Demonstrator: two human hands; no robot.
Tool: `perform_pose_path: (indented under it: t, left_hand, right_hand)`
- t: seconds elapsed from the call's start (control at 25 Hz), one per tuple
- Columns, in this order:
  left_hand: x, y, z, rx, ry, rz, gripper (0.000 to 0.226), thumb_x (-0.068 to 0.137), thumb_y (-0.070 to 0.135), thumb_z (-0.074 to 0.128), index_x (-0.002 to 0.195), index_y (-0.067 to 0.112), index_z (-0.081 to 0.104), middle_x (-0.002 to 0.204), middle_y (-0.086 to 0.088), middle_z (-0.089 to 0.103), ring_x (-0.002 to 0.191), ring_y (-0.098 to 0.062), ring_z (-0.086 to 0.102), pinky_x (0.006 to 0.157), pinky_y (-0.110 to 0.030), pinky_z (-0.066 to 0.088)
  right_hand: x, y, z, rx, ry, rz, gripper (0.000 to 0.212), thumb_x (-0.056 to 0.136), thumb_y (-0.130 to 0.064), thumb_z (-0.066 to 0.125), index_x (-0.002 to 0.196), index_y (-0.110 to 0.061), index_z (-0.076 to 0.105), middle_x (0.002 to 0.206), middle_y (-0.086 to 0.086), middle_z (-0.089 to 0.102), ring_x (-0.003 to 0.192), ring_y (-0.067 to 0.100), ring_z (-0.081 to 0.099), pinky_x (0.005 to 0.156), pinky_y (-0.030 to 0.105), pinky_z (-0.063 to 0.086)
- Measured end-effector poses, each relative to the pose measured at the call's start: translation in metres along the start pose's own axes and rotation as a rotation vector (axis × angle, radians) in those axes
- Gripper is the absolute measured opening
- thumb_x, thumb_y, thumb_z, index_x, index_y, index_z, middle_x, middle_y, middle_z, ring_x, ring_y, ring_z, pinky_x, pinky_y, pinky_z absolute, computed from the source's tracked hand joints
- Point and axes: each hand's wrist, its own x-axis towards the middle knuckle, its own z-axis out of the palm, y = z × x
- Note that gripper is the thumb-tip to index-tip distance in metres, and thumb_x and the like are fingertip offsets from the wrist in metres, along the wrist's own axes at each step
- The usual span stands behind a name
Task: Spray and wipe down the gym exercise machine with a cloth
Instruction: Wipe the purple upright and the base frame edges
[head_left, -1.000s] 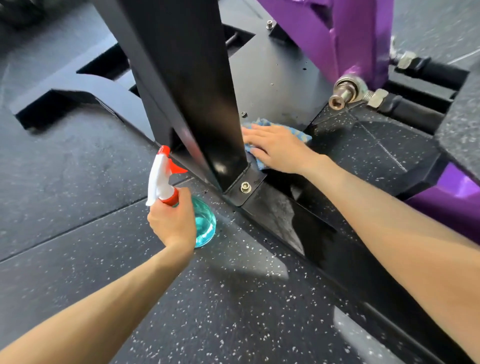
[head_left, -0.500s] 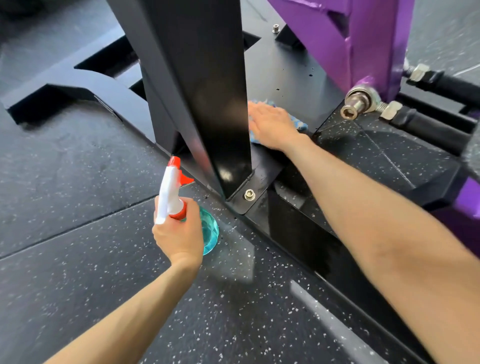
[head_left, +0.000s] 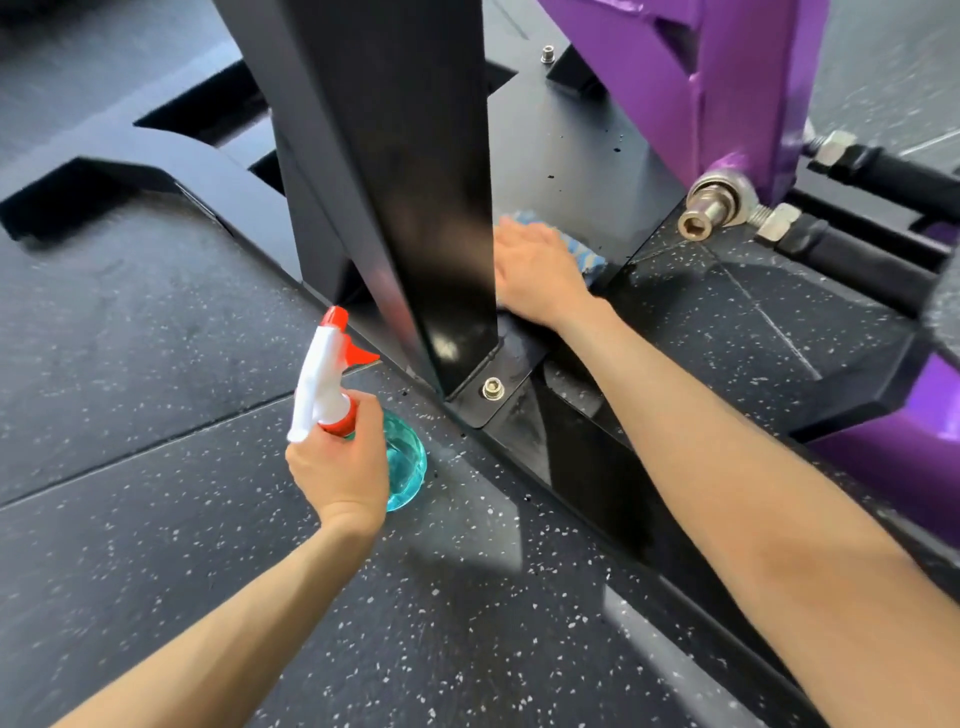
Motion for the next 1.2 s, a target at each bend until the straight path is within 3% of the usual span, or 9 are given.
perform_pose_path:
  t: [0.04, 0.12, 0.36, 0.52, 0.68, 0.76, 0.92, 1.08, 1.2]
  left_hand:
    - [0.001, 0.001, 0.001, 0.020, 0.003, -0.002, 0.026, 0.091, 0.018, 0.060, 0.075, -0.001, 0.067, 0.061, -0.009, 0.054, 0.059, -0.013, 0.050, 0.058, -0.010, 0.030]
    - [0.002, 0.003, 0.001, 0.037, 0.023, 0.005, 0.032, 0.089, 0.028, 0.058, 0.074, 0.000, 0.063, 0.058, -0.009, 0.050, 0.064, -0.027, 0.046, 0.060, -0.018, 0.025]
    - [0.005, -0.009, 0.002, 0.025, 0.025, 0.041, 0.047, 0.077, 0.040, 0.048, 0.078, -0.003, 0.068, 0.065, -0.022, 0.061, 0.064, -0.031, 0.049, 0.061, -0.020, 0.026]
    - [0.006, -0.007, 0.001, 0.048, 0.005, 0.095, 0.052, 0.076, 0.045, 0.044, 0.080, 0.000, 0.070, 0.065, -0.021, 0.062, 0.063, -0.031, 0.051, 0.061, -0.020, 0.027]
    - [0.006, -0.010, -0.004, -0.047, -0.095, 0.097, 0.034, 0.073, 0.033, 0.048, 0.083, 0.010, 0.071, 0.073, -0.005, 0.066, 0.065, -0.005, 0.055, 0.067, -0.002, 0.033]
    - [0.007, -0.007, -0.004, -0.019, -0.108, 0.096, 0.034, 0.072, 0.030, 0.049, 0.080, 0.005, 0.070, 0.073, -0.010, 0.067, 0.064, -0.008, 0.053, 0.066, -0.006, 0.034]
    - [0.010, -0.006, -0.003, 0.020, -0.092, 0.093, 0.046, 0.070, 0.039, 0.048, 0.083, 0.001, 0.070, 0.072, -0.018, 0.067, 0.069, -0.029, 0.057, 0.068, -0.020, 0.035]
    - [0.009, -0.007, -0.002, 0.056, -0.084, 0.114, 0.046, 0.071, 0.040, 0.049, 0.092, 0.005, 0.069, 0.075, -0.014, 0.065, 0.075, -0.034, 0.057, 0.068, -0.026, 0.034]
    - [0.010, 0.000, -0.003, 0.085, -0.124, 0.097, 0.048, 0.069, 0.041, 0.048, 0.091, 0.003, 0.068, 0.073, -0.014, 0.061, 0.071, -0.031, 0.053, 0.068, -0.027, 0.033]
  right_hand:
    - [-0.021, -0.002, 0.005, 0.044, 0.057, -0.131, 0.039, 0.090, -0.026, 0.036, 0.107, -0.009, 0.067, 0.116, 0.011, 0.066, 0.107, 0.030, 0.062, 0.093, 0.040, 0.044]
    - [-0.058, 0.011, 0.001, 0.109, 0.011, -0.196, 0.039, 0.093, -0.035, 0.036, 0.113, -0.022, 0.068, 0.125, -0.004, 0.064, 0.120, 0.016, 0.056, 0.100, 0.032, 0.038]
    - [0.008, 0.017, -0.006, -0.088, -0.192, 0.185, 0.050, 0.097, -0.034, 0.024, 0.140, -0.018, 0.044, 0.150, 0.004, 0.039, 0.137, 0.024, 0.036, 0.109, 0.041, 0.026]
    - [-0.061, 0.012, -0.003, 0.088, -0.108, -0.202, 0.048, 0.092, -0.038, 0.031, 0.121, -0.018, 0.064, 0.132, 0.000, 0.058, 0.126, 0.020, 0.050, 0.103, 0.035, 0.034]
    - [-0.014, 0.041, -0.004, -0.098, -0.116, 0.211, 0.053, 0.097, -0.041, 0.026, 0.143, -0.020, 0.041, 0.149, 0.000, 0.040, 0.138, 0.019, 0.036, 0.111, 0.035, 0.023]
    - [0.002, 0.018, 0.002, -0.158, -0.157, 0.315, 0.049, 0.102, -0.036, 0.024, 0.148, -0.021, 0.029, 0.154, -0.003, 0.030, 0.143, 0.018, 0.024, 0.112, 0.037, 0.017]
    - [-0.051, 0.023, -0.002, 0.011, -0.115, -0.097, 0.047, 0.098, -0.037, 0.027, 0.135, -0.022, 0.051, 0.142, -0.002, 0.049, 0.135, 0.017, 0.040, 0.107, 0.035, 0.027]
    - [-0.038, 0.039, -0.012, 0.010, -0.061, 0.364, 0.048, 0.095, -0.040, 0.032, 0.135, -0.020, 0.051, 0.144, 0.000, 0.046, 0.133, 0.019, 0.041, 0.107, 0.036, 0.028]
    - [-0.034, 0.000, -0.007, -0.026, -0.108, 0.374, 0.037, 0.100, -0.025, 0.039, 0.136, -0.024, 0.049, 0.146, -0.004, 0.043, 0.131, 0.020, 0.040, 0.102, 0.034, 0.028]
